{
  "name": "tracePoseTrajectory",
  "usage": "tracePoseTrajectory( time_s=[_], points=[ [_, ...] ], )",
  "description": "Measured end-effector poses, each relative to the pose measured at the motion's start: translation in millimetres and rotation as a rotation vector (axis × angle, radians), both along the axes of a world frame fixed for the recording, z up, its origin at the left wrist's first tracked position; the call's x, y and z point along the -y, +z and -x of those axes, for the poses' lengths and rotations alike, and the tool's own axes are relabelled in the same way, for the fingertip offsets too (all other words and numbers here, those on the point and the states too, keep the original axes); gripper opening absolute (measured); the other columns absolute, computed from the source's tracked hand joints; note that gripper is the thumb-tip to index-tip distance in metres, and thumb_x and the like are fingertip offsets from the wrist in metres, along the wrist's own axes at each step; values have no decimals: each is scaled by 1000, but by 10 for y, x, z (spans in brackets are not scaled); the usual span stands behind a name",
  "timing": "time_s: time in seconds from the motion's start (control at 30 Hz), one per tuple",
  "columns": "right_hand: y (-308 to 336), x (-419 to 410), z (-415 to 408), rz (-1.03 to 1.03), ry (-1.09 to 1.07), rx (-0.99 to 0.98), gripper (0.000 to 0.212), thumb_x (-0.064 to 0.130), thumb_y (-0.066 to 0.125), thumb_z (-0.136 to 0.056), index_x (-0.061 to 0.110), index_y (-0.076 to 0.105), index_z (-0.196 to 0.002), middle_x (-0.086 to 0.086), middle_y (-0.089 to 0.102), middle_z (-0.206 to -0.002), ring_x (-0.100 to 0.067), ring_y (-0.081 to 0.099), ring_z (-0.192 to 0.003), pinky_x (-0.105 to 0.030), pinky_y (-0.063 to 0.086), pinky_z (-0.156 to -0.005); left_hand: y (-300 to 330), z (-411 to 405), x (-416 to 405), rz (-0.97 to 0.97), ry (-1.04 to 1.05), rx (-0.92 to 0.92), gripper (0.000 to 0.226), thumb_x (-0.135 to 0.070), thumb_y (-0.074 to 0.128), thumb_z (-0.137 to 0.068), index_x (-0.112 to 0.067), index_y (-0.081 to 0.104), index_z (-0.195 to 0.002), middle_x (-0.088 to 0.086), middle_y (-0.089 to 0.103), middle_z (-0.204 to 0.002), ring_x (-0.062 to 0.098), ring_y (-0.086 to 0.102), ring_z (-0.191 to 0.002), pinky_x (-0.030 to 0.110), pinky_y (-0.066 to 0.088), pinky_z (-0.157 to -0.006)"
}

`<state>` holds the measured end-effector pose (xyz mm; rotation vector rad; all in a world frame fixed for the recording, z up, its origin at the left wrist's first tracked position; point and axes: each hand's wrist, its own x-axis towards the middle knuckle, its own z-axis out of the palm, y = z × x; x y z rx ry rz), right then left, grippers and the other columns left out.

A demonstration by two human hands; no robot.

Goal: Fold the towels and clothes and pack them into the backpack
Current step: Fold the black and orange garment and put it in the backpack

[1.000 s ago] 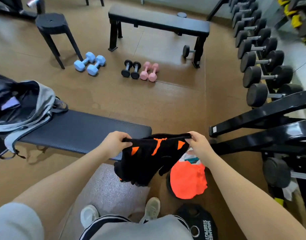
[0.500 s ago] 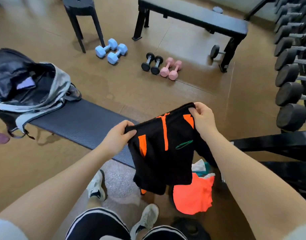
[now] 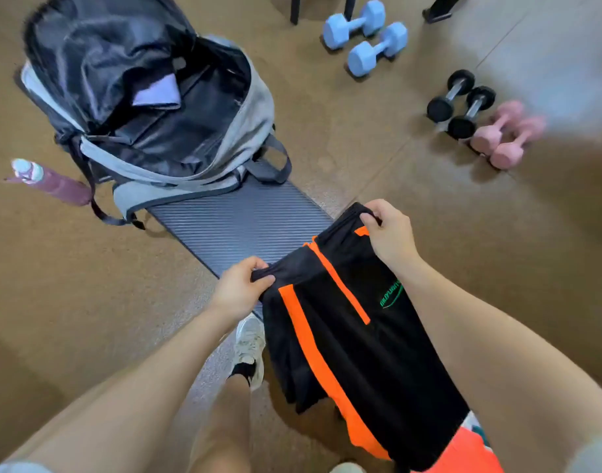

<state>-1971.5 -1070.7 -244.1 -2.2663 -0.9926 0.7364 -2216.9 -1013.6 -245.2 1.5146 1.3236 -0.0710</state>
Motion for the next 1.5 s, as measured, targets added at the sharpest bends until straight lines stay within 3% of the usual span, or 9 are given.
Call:
tracePoseTrajectory(
  time_s=[0.23, 0.43, 0.6, 0.7, 0.83, 0.97, 1.13, 1.3, 1.5],
  points=[
    [-663, -1310, 319, 62, 104, -68, 19, 9, 52, -92, 3, 64, -106, -11, 66, -102, -22, 56, -96, -18, 31, -73, -506, 288, -1074, -31, 40, -83, 6, -13, 58, -89, -14, 54, -85, -4, 55, -72, 12, 49, -68, 15, 33, -54],
    [-985, -1862, 661, 42, 249, -208, 32, 1, 52, -89, 1, 56, -121, -14, 57, -126, -27, 50, -120, -36, 37, -105, -757, 587, -1525, -123, 119, -307, 17, -9, 58, -87, -9, 54, -103, 13, 60, -99, 32, 55, -94, 32, 39, -75],
    [-1018, -1367, 542, 13, 24, -81, 36, 1, 45, -92, 2, 51, -127, -14, 45, -137, -25, 37, -131, -20, 23, -107, -823, 250, -1250, -640, -372, -271, 30, -6, 57, -68, -5, 61, -98, 16, 58, -95, 37, 57, -83, 44, 49, -69],
    [-1152, -769, 318, 249, -29, -32, 37, 9, 43, -95, 4, 48, -132, -14, 44, -141, -28, 35, -134, -29, 23, -110, -927, -218, -1073, -574, -694, -61, 33, -12, 40, -77, -5, 65, -97, 11, 62, -105, 35, 62, -94, 41, 51, -82],
    [-1234, -273, -12, 380, -6, -60, 38, 11, 39, -98, 8, 47, -135, -12, 50, -138, -28, 42, -130, -31, 28, -108, -1205, -709, -962, -539, -964, -115, 56, -25, 59, -79, -5, 51, -130, 18, 42, -142, 36, 45, -127, 47, 38, -102],
    [-1397, -306, -327, 445, -54, -161, 41, 14, 48, -94, 25, 50, -134, -2, 62, -123, -30, 50, -119, -42, 35, -106, -1367, -886, -1034, -587, -1007, -296, 66, -47, 40, -89, -11, 31, -143, 15, 25, -152, 30, 29, -138, 41, 27, -111],
    [-1420, -517, -498, 495, -14, -428, 17, 11, 55, -91, 14, 68, -101, -2, 65, -91, -16, 57, -88, -27, 42, -82, -1465, -944, -1089, -570, -959, -289, 73, -50, 35, -93, -19, -3, -147, 3, -10, -157, 22, -7, -144, 34, -9, -113],
    [-1371, -761, -516, 446, -59, 192, 21, 20, 47, -95, 7, 61, -104, -15, 57, -110, -35, 54, -100, -39, 40, -78, -1464, -1071, -1264, -619, -880, -277, 72, -49, 35, -94, -20, -2, -148, 0, -10, -157, 19, -3, -145, 33, -6, -114],
    [-1318, -597, -353, 240, -154, 18, 42, 3, 48, -91, 9, 48, -132, -13, 46, -134, -31, 48, -118, -32, 35, -98, -1459, -1193, -1343, -672, -858, -330, 73, -46, 37, -94, -14, 1, -149, 5, -5, -157, 21, 1, -145, 35, -1, -115]
  ],
)
